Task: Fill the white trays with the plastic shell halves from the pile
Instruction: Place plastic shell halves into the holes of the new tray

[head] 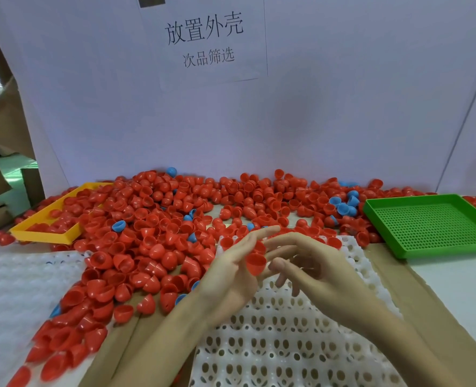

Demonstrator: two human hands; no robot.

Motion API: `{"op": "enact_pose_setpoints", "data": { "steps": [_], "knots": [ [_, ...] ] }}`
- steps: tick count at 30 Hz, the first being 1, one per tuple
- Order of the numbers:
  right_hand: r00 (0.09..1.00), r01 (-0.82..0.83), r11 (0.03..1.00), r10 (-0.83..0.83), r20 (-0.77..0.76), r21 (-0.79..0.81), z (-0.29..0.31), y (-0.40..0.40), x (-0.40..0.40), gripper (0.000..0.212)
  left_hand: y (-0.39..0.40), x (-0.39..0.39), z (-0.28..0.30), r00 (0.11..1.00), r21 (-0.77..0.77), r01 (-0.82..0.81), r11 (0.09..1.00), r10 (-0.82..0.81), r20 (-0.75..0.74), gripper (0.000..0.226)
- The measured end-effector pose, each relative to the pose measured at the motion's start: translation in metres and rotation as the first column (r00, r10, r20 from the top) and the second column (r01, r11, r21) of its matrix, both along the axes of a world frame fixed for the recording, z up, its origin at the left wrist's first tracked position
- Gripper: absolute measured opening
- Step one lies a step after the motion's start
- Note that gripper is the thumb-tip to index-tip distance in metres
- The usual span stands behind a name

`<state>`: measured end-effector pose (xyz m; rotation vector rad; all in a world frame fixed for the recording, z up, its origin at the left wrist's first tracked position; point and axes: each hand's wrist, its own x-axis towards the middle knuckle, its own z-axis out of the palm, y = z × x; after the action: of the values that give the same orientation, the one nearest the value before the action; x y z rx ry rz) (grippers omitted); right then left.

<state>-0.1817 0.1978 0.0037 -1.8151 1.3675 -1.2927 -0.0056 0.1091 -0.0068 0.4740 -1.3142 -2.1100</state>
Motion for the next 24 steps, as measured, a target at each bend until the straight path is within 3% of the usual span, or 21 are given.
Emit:
{"op": "enact_pose_setpoints", "data": {
  "steps": [7,10,13,16,20,24],
  "knots": [
    [0.997,0.070,0.996,-0.071,-0.013,-0.057,-0.006,0.000,0.010,0.018,0.007,-0.004,-0.001,0.995,-0.189,0.094,0.977,-0.087,0.043,0.045],
    [0.988,0.141,0.985,-0.146,-0.045,-0.101,-0.002,0.000,0.006,0.015,0.006,-0.005,-0.001,0.998,-0.201,0.026,0.979,-0.013,0.064,0.052],
    [0.964,0.212,0.966,-0.231,-0.132,-0.146,0.001,0.000,-0.001,0.014,0.006,-0.003,-0.003,0.957,-0.391,-0.090,0.916,0.188,0.219,0.045],
    [0.916,0.235,0.946,-0.292,-0.274,-0.224,0.003,0.002,-0.004,0.012,0.007,-0.004,-0.008,0.921,-0.497,-0.128,0.858,0.289,0.262,0.038],
    [0.897,0.243,0.953,-0.292,-0.333,-0.182,0.010,0.001,-0.024,0.010,0.012,-0.007,-0.008,0.918,-0.565,-0.061,0.823,0.268,0.291,0.046],
    [0.823,0.466,0.870,-0.492,-0.282,-0.158,0.008,-0.002,-0.074,0.017,0.009,-0.005,-0.009,0.910,-0.596,-0.053,0.801,0.284,0.301,0.044]
  ]
}}
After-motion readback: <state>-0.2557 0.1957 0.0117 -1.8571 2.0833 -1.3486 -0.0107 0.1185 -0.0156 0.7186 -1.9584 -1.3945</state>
